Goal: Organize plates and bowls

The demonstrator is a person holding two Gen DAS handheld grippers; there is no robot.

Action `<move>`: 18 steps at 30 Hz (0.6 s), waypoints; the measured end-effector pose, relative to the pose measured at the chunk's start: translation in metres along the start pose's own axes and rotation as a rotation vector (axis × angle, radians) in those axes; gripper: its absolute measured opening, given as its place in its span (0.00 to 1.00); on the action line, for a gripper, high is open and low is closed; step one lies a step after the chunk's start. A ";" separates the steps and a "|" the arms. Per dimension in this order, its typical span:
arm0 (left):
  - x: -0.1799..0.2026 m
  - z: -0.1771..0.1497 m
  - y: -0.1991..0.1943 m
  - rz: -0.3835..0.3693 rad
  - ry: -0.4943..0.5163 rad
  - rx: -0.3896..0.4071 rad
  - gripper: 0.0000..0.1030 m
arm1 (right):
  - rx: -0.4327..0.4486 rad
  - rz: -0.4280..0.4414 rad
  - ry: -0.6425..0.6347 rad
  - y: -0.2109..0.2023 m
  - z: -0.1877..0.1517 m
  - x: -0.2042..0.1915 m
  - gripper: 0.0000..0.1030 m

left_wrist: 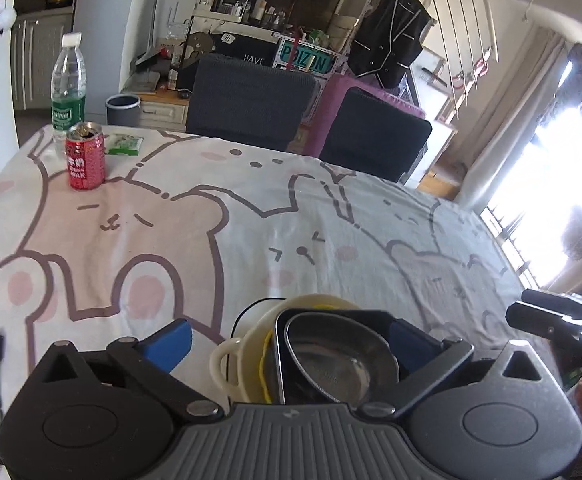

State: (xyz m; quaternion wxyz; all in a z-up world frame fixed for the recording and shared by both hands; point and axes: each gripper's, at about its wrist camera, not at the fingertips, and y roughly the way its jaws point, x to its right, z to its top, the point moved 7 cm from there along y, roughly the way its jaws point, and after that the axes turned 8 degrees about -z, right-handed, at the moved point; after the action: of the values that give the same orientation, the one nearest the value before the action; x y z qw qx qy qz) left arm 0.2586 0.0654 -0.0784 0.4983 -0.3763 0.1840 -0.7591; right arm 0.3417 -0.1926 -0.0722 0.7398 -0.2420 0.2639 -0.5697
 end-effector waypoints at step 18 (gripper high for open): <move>0.059 -0.042 -0.124 0.144 0.226 0.252 1.00 | 0.192 -0.086 -0.037 -0.116 -0.020 -0.040 0.99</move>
State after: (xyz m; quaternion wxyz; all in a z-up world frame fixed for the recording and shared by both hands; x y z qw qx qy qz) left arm 0.1373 0.0623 -0.0013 0.5706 -0.2092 0.1685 -0.7761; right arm 0.2368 -0.1824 -0.0065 0.7391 -0.1915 0.1839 -0.6190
